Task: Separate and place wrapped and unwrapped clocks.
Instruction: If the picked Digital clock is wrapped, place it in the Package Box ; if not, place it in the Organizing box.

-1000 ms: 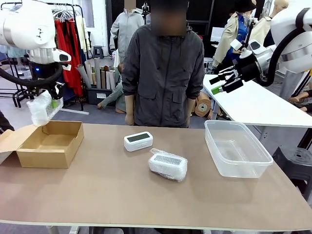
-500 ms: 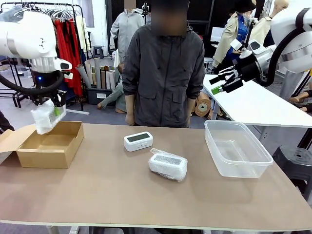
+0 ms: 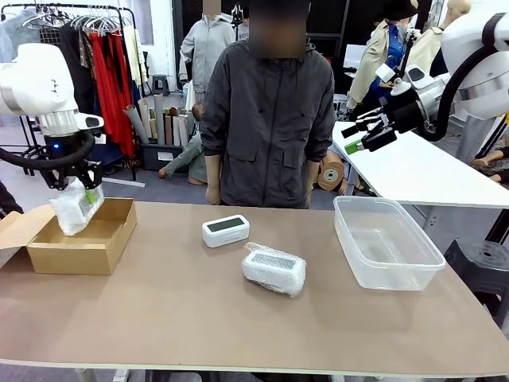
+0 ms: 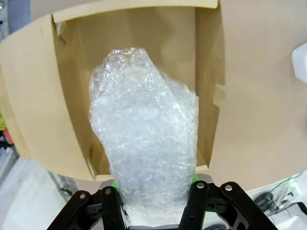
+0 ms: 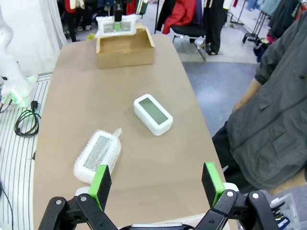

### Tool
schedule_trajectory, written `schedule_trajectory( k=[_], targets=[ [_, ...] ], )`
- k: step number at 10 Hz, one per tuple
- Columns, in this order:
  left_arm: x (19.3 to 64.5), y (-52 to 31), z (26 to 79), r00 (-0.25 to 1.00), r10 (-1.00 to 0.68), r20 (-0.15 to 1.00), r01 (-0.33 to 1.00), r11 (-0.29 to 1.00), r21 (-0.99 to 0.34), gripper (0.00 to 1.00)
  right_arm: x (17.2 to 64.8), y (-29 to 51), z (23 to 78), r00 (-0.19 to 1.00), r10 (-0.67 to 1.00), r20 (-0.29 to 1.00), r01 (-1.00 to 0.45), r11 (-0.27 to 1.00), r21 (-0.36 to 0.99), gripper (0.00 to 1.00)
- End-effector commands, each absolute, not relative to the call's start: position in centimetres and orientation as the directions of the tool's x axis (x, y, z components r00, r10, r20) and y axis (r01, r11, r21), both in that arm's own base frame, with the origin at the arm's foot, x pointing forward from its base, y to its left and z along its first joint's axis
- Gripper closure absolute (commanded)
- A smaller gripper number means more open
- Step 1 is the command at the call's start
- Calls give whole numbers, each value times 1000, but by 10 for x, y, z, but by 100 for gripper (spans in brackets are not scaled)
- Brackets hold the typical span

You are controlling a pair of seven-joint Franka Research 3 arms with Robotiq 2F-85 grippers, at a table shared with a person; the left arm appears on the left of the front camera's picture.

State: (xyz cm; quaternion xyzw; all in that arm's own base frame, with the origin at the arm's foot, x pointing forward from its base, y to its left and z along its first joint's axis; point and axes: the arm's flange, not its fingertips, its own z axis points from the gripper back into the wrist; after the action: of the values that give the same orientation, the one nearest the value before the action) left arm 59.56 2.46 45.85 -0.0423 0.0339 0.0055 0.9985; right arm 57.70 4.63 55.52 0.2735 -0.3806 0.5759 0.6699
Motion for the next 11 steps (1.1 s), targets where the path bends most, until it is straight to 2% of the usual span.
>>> schedule_trajectory(
  k=[1, 5, 11],
  targets=[
    [590, 35, 447, 998, 13, -56, -20, 992, -126, 100, 577, 46, 557, 44, 563, 825, -979, 188, -76, 0],
    [610, 54, 423, 1000, 19, 2, -18, 999, -47, 100, 577, 46, 557, 44, 563, 825, -979, 188, -76, 0],
    [624, 48, 402, 1000, 1, 17, -2, 997, 74, 100, 577, 46, 557, 44, 563, 825, -979, 188, -76, 0]
  ],
)
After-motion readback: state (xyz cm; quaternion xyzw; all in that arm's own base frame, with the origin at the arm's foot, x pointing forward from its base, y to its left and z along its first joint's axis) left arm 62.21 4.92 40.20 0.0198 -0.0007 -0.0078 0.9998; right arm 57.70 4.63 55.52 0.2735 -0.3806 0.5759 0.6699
